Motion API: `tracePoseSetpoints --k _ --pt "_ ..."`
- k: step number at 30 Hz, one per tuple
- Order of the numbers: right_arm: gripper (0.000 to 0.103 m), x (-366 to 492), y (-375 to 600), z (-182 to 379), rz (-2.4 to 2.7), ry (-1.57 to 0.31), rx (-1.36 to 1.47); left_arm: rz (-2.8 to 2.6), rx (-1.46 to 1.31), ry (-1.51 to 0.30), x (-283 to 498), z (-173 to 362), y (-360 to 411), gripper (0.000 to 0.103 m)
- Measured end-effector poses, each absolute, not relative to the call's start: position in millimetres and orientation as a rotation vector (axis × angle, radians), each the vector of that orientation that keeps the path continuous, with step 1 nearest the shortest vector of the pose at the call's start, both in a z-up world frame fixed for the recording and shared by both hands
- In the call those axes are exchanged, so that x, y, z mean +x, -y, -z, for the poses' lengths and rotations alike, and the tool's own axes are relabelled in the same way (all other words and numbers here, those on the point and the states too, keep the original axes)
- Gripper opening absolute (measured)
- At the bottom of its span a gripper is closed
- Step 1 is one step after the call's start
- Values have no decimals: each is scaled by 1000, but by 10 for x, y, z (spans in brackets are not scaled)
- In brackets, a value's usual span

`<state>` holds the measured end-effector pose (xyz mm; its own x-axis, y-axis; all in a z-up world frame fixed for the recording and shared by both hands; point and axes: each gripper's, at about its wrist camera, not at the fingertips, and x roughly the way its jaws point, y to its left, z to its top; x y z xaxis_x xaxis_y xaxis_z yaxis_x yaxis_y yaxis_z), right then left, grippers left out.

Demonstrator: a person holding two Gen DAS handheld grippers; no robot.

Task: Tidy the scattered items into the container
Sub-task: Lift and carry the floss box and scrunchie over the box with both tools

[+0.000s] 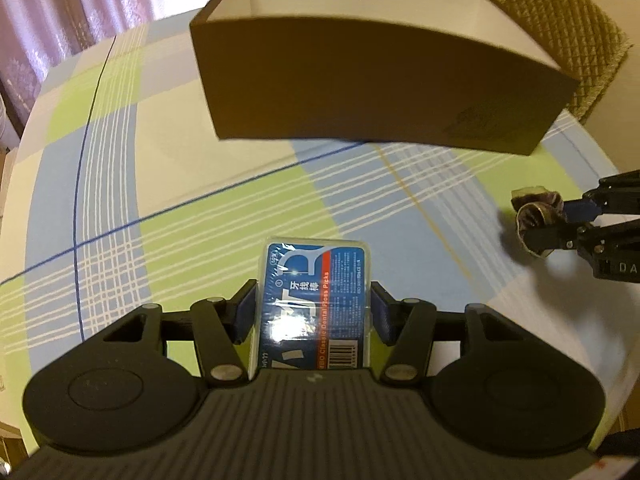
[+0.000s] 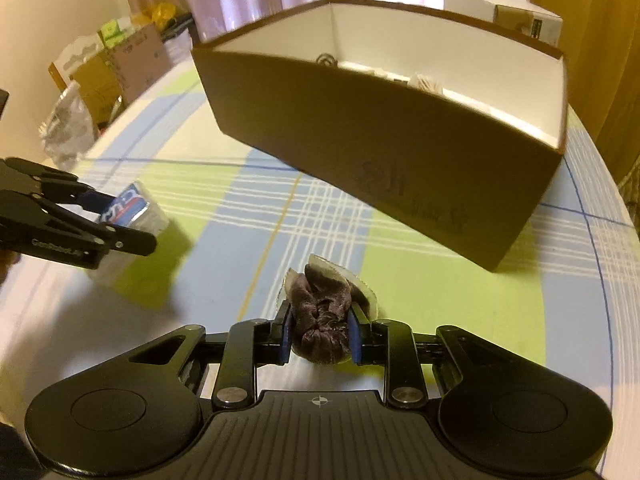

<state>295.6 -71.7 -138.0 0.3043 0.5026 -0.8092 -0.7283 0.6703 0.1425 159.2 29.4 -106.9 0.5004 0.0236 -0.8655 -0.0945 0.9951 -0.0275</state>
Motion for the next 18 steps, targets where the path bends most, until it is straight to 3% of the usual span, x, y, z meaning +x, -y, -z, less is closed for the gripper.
tracePoseSetpoints --k 18 --pt "24 3189 956 649 -830 -863 -213 -66 -39 -914 1842 424 -233 53"
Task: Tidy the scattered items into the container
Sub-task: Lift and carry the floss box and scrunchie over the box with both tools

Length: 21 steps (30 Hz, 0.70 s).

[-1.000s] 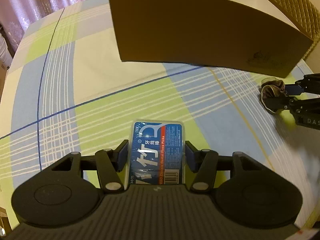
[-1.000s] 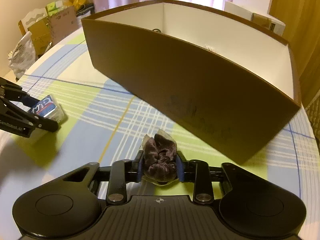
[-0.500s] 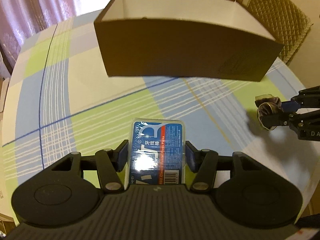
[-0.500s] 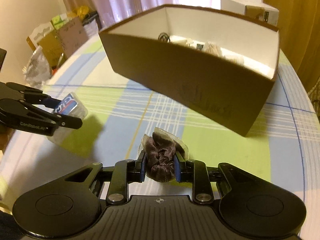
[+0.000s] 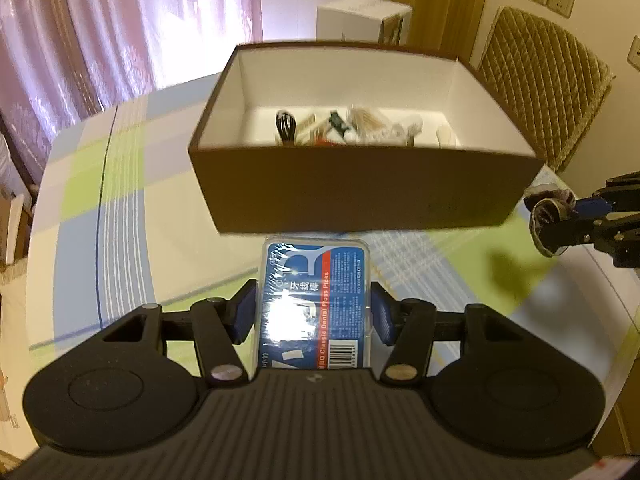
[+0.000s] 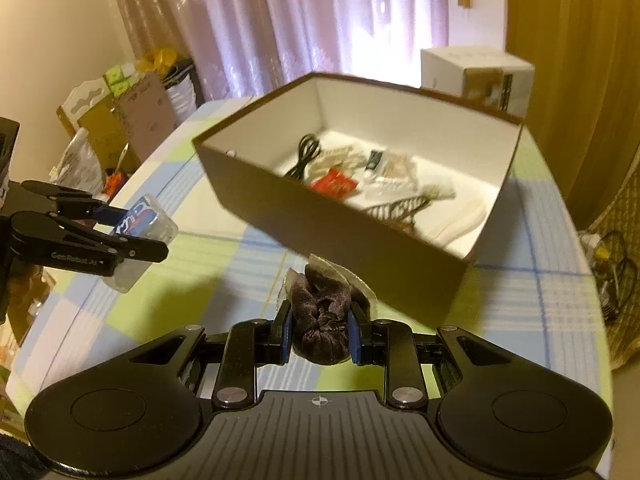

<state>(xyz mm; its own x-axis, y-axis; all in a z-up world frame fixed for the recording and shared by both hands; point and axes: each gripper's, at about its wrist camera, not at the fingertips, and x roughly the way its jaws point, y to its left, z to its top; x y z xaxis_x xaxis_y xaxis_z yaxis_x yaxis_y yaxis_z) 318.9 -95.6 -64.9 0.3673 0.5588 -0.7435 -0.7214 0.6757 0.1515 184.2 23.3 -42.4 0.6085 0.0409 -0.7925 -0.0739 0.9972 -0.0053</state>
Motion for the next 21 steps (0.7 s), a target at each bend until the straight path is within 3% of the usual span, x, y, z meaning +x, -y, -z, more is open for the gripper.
tracePoseSetpoints --k 21 --pt "24 3746 789 148 -826 -732 -282 -33 48 -765 2681 -124 -179 53"
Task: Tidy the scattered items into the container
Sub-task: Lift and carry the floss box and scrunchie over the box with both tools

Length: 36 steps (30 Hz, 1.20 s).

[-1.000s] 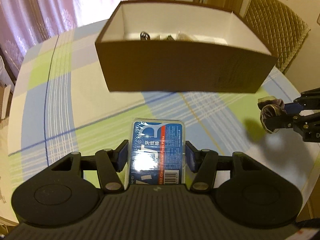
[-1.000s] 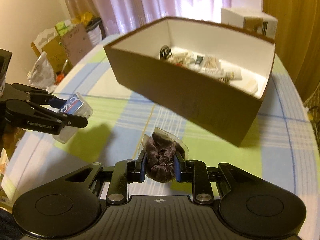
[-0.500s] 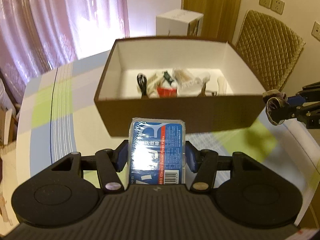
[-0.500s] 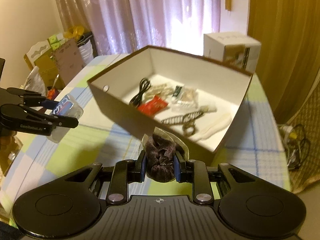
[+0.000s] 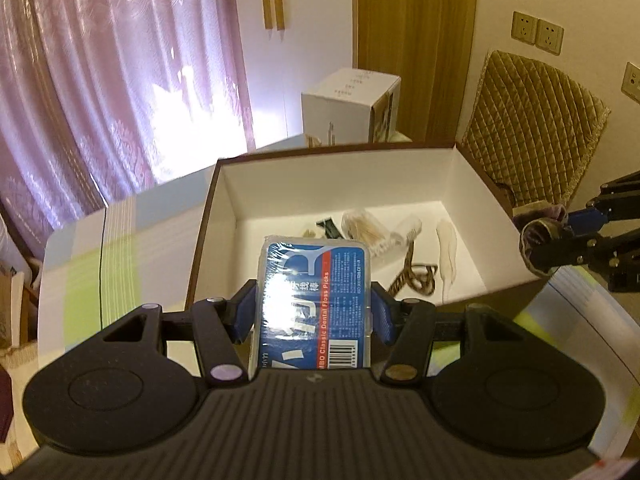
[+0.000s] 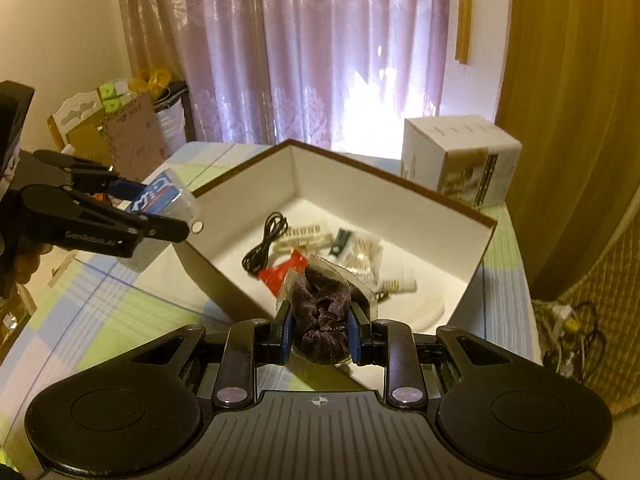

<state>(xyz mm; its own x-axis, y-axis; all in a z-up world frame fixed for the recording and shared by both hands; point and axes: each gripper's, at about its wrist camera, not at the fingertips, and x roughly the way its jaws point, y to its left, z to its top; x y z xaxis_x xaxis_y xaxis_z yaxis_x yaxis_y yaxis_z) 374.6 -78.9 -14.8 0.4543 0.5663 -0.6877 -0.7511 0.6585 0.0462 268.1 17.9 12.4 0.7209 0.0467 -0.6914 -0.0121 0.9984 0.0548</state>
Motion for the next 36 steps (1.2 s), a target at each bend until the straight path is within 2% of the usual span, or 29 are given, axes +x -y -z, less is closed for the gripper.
tracePoseSetpoints --k 12,22,36 --pt "24 4125 623 108 -839 -708 -300 -6 70 -749 3123 -198 -225 53" --pt "24 4474 441 213 -849 -737 -311 -24 69 -811 3395 -3 -429 53" --pt "24 4807 127 787 -898 -974 -308 -12 56 -1028 3694 514 -709 53"
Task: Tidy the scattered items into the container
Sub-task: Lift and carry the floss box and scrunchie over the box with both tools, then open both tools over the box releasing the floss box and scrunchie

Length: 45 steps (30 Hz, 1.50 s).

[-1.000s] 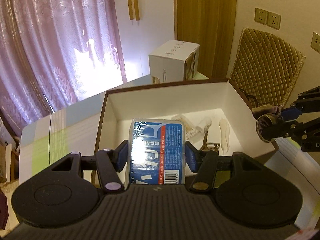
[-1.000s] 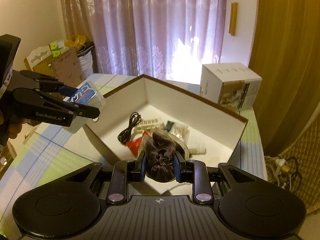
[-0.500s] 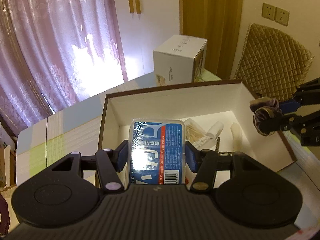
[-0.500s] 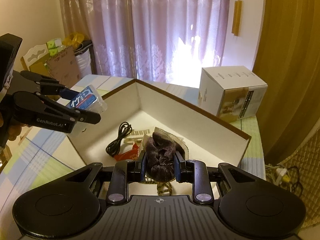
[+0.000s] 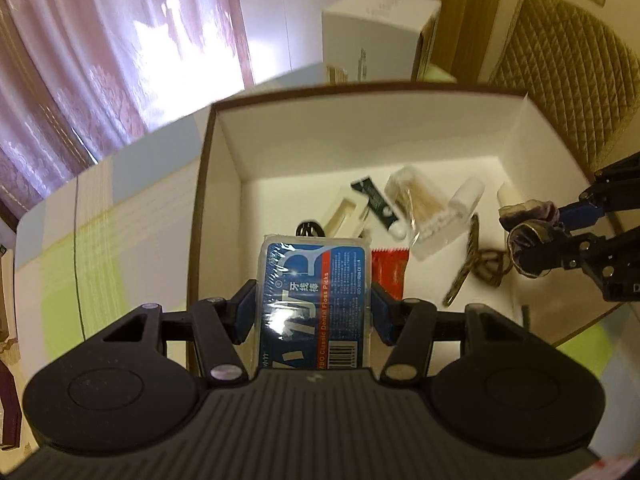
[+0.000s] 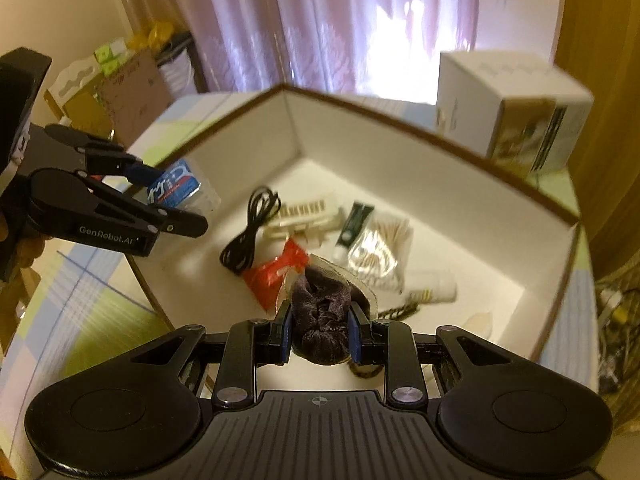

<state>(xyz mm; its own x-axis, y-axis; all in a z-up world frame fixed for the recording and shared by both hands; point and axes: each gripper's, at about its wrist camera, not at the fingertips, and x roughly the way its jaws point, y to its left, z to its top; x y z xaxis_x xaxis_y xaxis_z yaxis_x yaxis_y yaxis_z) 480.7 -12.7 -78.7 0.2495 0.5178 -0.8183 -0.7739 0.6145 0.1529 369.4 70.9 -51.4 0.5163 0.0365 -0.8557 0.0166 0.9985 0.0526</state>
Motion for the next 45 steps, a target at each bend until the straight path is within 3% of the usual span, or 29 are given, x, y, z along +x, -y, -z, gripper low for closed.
tracePoseSetpoints --k 12,28,31,37,39,40,41,43,45 --pt "24 4919 101 1081 -880 -1111 -305 -3 167 -1110 3868 817 -628 53" --pt "24 4878 115 1112 -869 -1148 -312 57 224 -1135 3808 841 -531 53" --pt "24 4896 118 1122 -864 -1158 -306 59 244 -1115 3794 774 -510 63" --pt "25 4887 119 1115 -858 -1161 -300 54 222 -1086 3768 657 -507 70" --pt "30 4889 126 1113 -857 -1172 -285 53 208 -1077 3750 632 -506 71" --pt "39 4894 134 1109 -850 -1174 -274 51 201 -1073 3741 624 -504 73" --pt "54 4899 143 1101 -842 -1173 -263 50 193 -1070 3731 612 -499 76" --pt "71 4886 158 1069 -841 -1158 -251 52 182 -1059 3703 586 -484 77" --pt "76 4860 159 1037 -838 -1141 -252 52 172 -1051 3672 559 -464 81"
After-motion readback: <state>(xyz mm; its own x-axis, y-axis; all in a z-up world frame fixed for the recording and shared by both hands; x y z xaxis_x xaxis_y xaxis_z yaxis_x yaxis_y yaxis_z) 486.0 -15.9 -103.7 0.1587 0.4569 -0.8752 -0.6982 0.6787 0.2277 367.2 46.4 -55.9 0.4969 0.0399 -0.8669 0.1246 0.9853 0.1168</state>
